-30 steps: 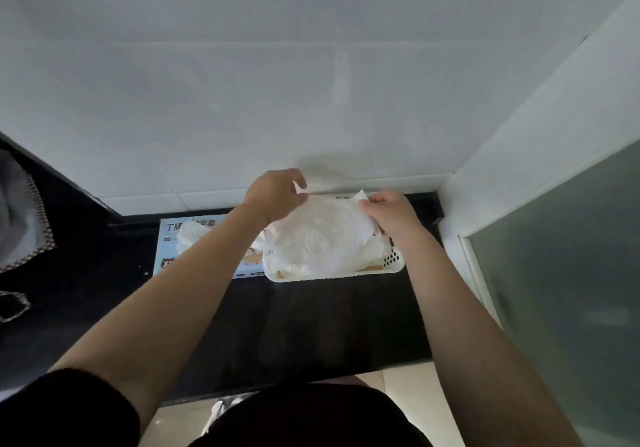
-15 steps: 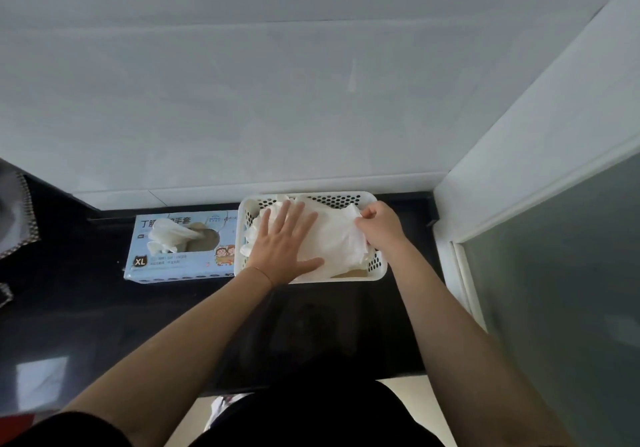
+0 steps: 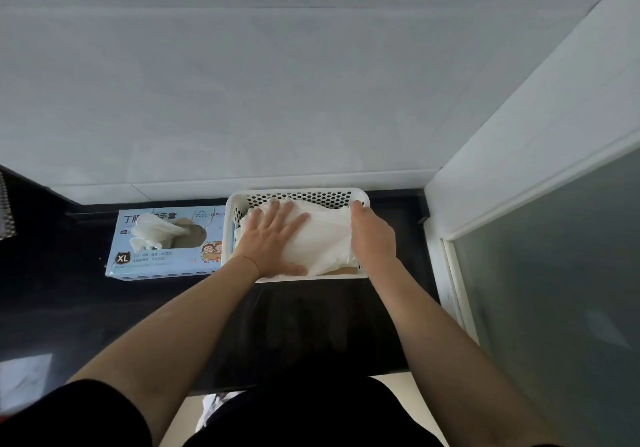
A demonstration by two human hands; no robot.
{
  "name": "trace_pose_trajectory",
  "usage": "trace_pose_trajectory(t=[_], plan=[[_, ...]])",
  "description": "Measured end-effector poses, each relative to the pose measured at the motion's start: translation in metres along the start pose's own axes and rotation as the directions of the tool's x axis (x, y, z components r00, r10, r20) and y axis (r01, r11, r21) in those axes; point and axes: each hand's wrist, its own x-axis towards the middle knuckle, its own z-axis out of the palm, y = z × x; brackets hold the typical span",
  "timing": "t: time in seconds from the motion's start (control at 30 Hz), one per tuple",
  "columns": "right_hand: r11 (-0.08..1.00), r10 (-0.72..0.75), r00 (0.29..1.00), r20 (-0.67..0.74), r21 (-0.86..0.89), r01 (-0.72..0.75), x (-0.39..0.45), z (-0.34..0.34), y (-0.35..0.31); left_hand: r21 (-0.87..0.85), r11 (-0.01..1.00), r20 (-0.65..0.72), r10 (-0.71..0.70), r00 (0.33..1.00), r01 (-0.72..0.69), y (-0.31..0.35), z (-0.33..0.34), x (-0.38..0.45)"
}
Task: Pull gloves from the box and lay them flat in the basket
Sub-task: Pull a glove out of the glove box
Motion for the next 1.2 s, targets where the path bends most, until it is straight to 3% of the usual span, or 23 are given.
trace_pose_trajectory(t=[0.1, 0.23, 0.37, 0.43, 0.53, 0.77, 0.9, 1.03, 1.2], plan=[[0.996, -0.012, 1.000, 0.020, -0.087, 0.014, -0.002, 0.000, -0.002, 0.002, 1.000, 0.055, 0.002, 0.998, -0.002, 0.000, 0.001, 0.002], [0.991, 0.075, 0.997, 0.012, -0.112, -0.073, -0.004, -0.006, -0.015, -0.021, 1.000, 0.096, 0.023, 0.995, -0.021, -0.002, -0.009, 0.003], [0.992, 0.125, 0.986, -0.107, 0.027, -0.123, -0.003, -0.013, -0.050, -0.125, 0.989, -0.080, 0.066, 0.995, -0.076, -0.014, -0.029, -0.015], [0.993, 0.083, 0.983, -0.162, 0.093, -0.068, -0.001, -0.015, -0.074, -0.210, 0.976, -0.209, 0.016, 0.978, -0.061, -0.024, -0.038, -0.026], [0.982, -0.044, 0.984, -0.175, 0.174, 0.075, 0.003, -0.013, -0.126, -0.311, 0.950, -0.277, -0.115, 0.954, 0.024, -0.063, -0.042, -0.048], [0.918, -0.201, 0.979, 0.028, 0.354, 0.178, -0.001, 0.019, -0.236, -0.312, 0.925, -0.156, -0.275, 0.949, 0.216, -0.176, -0.028, -0.105], [0.906, -0.235, 0.967, 0.098, 0.382, 0.182, 0.000, 0.041, -0.285, -0.296, 0.919, 0.036, -0.263, 0.964, 0.261, -0.217, -0.018, -0.126], [0.920, -0.196, 0.976, 0.093, 0.363, 0.150, 0.004, 0.057, -0.318, -0.312, 0.925, 0.043, -0.212, 0.976, 0.215, -0.232, -0.008, -0.132], [0.906, -0.040, 0.999, 0.018, 0.422, 0.029, 0.004, 0.056, -0.330, -0.347, 0.914, 0.035, -0.213, 0.976, 0.212, -0.238, -0.007, -0.136]])
